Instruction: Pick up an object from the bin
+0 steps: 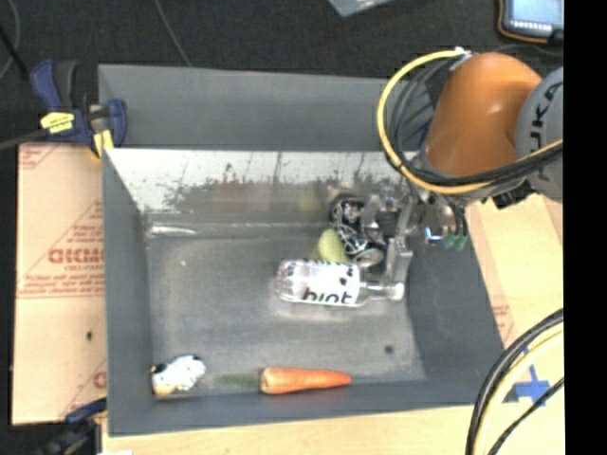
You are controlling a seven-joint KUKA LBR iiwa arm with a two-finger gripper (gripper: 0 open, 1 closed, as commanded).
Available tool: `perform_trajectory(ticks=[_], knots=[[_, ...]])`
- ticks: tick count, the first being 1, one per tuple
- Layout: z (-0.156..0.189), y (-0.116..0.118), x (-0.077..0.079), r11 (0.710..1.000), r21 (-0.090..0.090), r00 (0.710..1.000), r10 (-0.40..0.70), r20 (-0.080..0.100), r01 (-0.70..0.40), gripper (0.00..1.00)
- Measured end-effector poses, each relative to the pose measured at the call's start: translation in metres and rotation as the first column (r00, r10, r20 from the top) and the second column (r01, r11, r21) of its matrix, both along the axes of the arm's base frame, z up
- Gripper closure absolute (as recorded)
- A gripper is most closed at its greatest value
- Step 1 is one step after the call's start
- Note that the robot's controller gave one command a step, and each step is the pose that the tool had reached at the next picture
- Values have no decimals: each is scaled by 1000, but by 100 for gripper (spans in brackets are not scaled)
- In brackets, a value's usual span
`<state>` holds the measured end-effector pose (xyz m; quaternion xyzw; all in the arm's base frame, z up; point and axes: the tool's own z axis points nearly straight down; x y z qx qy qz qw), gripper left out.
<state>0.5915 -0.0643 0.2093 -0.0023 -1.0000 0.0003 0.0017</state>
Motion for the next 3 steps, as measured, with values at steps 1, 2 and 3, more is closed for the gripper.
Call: perform_trajectory(ticks=[1,2,3], knots=[[5,0,1,1000,-1,1000,1,8,-1,0],[-36,10,5,1000,0,1000,-25,16,25,0],[-67,30,8,1000,-2,1000,15,6,-15,0]])
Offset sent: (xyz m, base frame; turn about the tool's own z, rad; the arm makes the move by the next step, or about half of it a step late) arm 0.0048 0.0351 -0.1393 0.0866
